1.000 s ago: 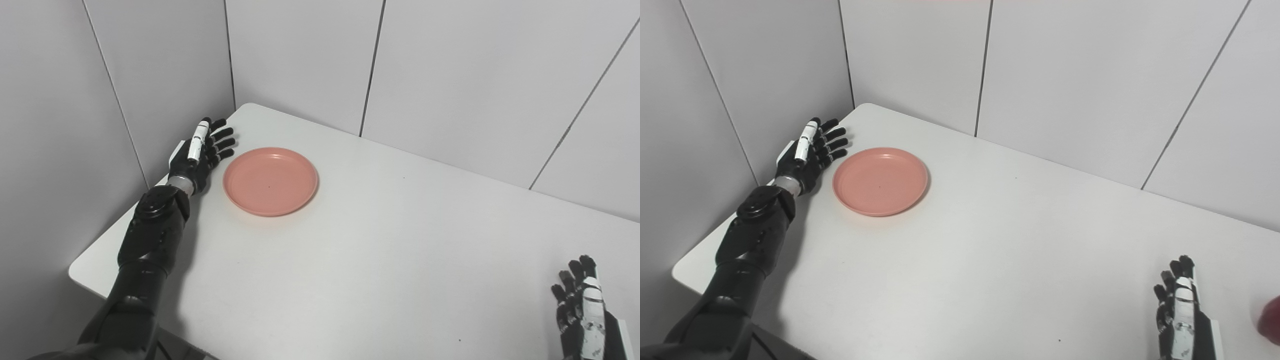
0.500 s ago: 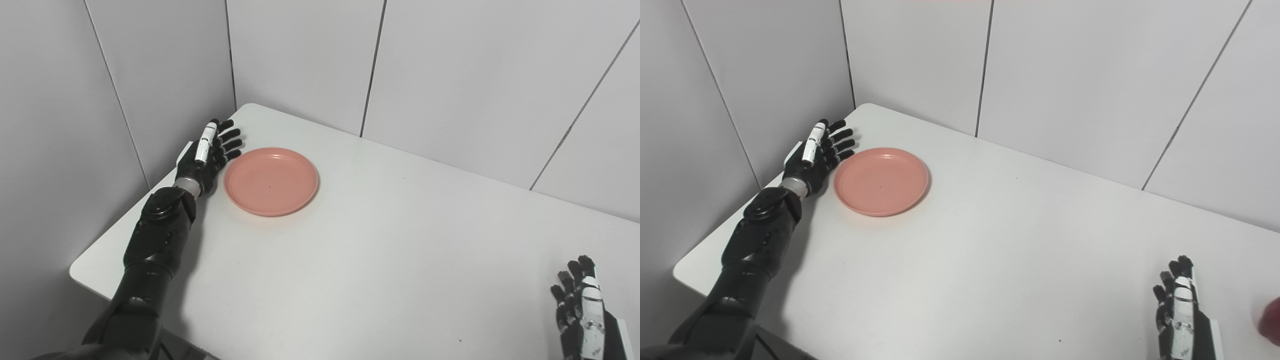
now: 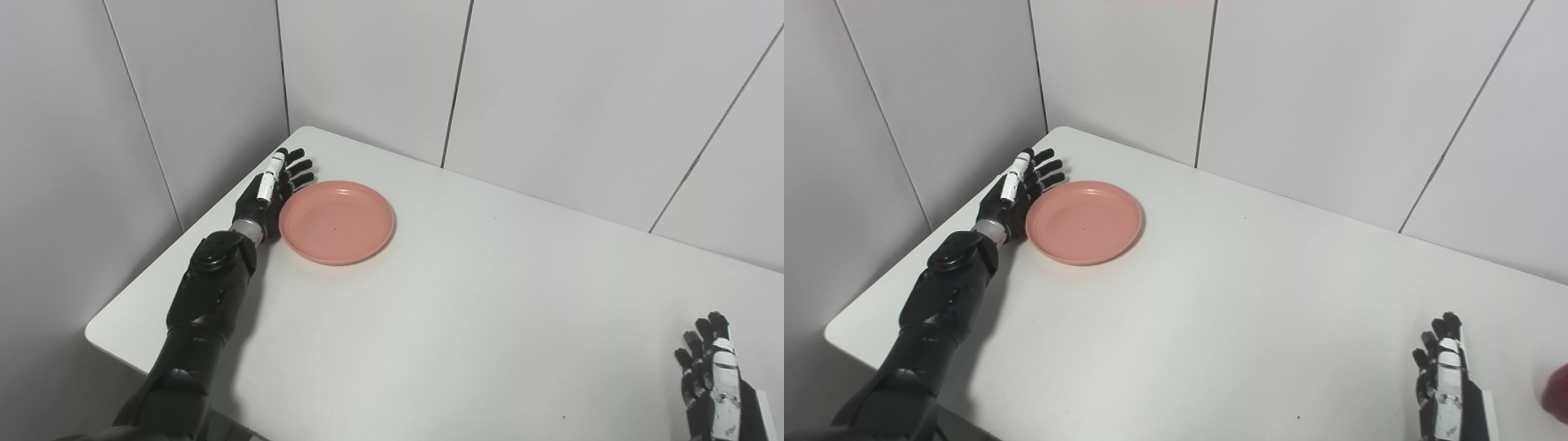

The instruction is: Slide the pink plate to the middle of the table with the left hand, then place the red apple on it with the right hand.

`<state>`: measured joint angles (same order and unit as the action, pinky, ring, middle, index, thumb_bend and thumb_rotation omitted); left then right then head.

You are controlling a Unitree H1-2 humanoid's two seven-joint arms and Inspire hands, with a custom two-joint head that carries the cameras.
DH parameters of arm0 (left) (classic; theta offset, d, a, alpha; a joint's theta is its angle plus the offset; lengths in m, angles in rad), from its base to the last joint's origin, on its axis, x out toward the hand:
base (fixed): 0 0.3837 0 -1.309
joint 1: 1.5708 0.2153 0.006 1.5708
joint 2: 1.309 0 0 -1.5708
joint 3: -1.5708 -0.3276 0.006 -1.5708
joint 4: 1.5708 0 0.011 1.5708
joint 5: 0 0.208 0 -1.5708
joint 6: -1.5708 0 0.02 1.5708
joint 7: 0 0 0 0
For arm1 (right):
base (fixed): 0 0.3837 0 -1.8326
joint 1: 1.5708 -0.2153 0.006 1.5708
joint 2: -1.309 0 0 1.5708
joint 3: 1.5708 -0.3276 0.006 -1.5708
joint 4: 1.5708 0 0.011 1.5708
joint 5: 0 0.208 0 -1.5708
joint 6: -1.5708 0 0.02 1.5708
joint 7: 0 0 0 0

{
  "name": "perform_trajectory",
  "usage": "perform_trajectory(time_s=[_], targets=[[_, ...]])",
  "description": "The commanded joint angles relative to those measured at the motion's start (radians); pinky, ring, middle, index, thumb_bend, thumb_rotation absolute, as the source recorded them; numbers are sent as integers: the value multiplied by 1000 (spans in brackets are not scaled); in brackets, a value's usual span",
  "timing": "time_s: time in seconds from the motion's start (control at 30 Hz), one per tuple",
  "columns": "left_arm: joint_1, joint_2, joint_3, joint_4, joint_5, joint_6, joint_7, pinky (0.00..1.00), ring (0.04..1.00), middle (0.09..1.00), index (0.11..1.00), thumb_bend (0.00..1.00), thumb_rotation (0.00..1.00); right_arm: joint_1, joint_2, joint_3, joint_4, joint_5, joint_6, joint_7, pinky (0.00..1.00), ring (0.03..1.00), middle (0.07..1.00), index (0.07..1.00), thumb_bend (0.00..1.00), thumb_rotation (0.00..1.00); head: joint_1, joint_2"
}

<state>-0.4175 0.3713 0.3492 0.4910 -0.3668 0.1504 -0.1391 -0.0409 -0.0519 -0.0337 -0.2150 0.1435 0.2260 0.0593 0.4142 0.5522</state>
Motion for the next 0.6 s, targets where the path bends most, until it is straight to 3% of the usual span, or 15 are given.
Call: perform_trajectory(time_s=[0.0,0.57], targets=[[-34,0,-13,-29,-6,14,-11,875,883,889,873,298,1000,-22,4,-3,-13,13,-40,9,1000,1000,1000,1000,69,1000,-2,1],[-40,-45,-50,-57,-1,55,2,865,868,876,856,298,1000,-22,10,-8,0,34,-52,17,1000,1000,1000,1000,77,1000,-17,13]])
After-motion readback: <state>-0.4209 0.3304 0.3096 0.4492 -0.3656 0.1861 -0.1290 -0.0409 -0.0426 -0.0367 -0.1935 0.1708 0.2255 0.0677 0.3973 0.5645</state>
